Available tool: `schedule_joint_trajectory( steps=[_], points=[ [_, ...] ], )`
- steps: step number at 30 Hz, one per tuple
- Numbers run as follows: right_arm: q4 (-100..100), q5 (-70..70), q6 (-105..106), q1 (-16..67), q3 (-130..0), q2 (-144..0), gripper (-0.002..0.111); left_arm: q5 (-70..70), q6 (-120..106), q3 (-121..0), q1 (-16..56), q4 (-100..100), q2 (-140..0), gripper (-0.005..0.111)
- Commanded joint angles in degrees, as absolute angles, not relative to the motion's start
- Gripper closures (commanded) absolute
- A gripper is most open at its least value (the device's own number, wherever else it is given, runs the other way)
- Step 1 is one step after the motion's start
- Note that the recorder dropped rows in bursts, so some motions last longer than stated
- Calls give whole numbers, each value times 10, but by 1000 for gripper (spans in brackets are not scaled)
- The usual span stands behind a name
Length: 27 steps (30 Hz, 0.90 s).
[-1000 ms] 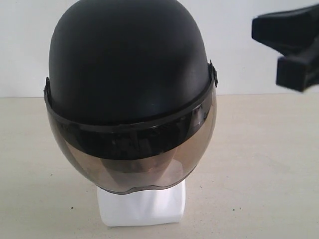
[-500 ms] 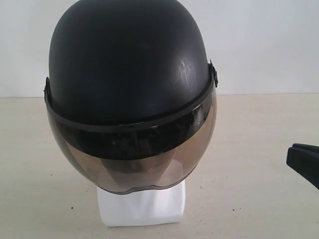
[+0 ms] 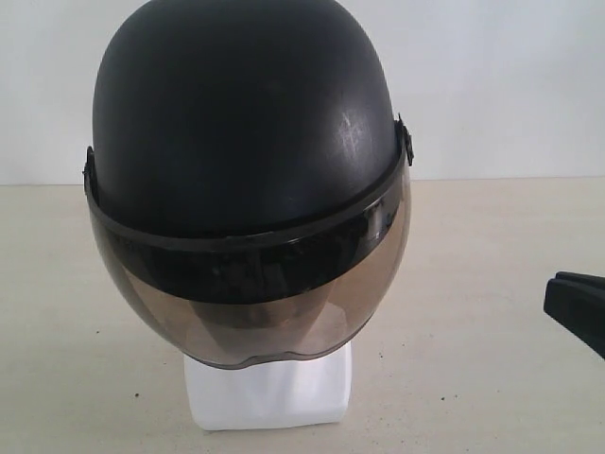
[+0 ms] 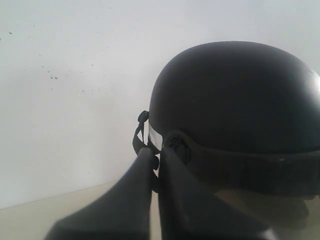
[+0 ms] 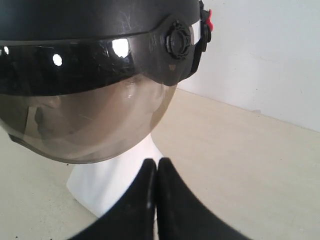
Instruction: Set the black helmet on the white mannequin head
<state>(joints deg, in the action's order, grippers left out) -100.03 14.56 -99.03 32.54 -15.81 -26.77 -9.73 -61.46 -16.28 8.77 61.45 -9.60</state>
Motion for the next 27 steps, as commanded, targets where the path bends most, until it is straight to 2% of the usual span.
schedule_joint_trajectory(
  steps=[1,8,21,24,27],
  points=[
    [-999,149,-989,304,-157,-252,108,-93,-608,-161,91,620,-94,102],
    [-999,170,-1007,203,-157,-188,108,-92,-608,-161,91,620,-94,102],
    [-990,153,-1061,199,-157,-184,108,-92,-608,-161,91,620,-94,102],
    [-848,112,-986,199,-157,-184,108,-92,-608,-161,91,620,-94,102],
    [-510,39,-754,199,-157,-184,108,-92,-608,-161,91,620,-94,102]
  ],
)
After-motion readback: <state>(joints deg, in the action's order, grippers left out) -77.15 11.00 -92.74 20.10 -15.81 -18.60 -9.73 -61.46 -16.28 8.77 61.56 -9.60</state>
